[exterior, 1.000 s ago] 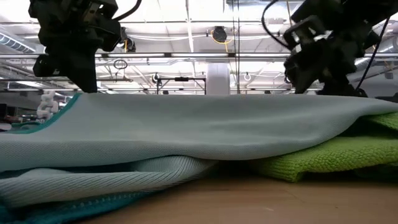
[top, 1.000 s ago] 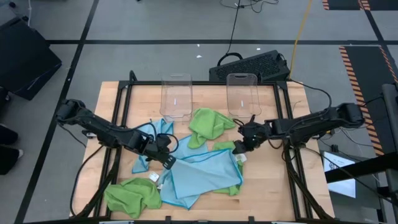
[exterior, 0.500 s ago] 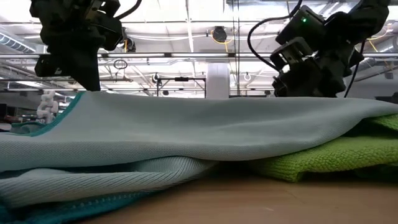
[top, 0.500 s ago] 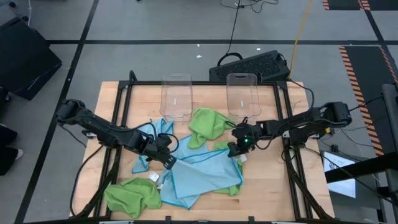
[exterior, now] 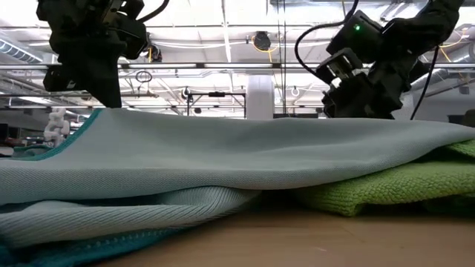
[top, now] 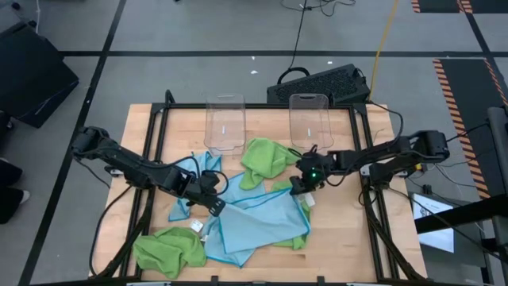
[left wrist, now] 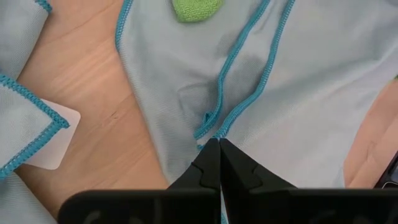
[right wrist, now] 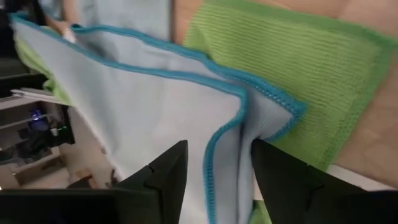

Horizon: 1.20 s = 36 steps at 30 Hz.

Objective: Fold microfiber towels
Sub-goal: Fold the right blue microfiber towel

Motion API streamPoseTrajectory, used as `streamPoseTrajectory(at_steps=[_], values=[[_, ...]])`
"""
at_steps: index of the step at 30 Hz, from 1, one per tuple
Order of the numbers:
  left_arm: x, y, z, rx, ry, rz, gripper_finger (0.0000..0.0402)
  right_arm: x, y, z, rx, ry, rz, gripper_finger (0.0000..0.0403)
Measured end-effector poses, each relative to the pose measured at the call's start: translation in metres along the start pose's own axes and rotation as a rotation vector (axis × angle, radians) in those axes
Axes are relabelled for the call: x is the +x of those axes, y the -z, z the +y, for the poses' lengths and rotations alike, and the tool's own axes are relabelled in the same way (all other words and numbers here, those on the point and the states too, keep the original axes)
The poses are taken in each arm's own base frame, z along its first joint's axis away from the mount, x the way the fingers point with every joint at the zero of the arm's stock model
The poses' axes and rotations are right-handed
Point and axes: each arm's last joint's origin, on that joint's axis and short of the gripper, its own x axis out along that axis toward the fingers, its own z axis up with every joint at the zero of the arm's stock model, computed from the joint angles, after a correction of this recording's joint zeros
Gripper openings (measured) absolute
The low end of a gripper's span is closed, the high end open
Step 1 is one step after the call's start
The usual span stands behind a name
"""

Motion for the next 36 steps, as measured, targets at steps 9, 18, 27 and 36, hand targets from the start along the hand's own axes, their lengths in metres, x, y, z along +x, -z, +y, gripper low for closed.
streamPoseTrajectory(at_steps=[9,18,27,36], values=[[0.000,0.000,-0.001,0.000,0.006,-0.004,0.0000,-0.006,0.001,0.006,0.012,-0.043,-0.013,0.0159],[0.000,0.000,0.000,0.007,0.002,-0.012,0.0000,0.005,-0.001,-0.003,0.039,0.010,0.030,0.0159],[0.000,-0.001,0.000,0.001,0.000,-0.019,0.0000,0.011,-0.002,-0.005,0.045,0.010,0.066,0.0159],[0.000,-0.001,0.000,-0.009,-0.004,-0.027,0.0000,0.004,0.002,-0.001,0.053,-0.019,0.104,0.0159]])
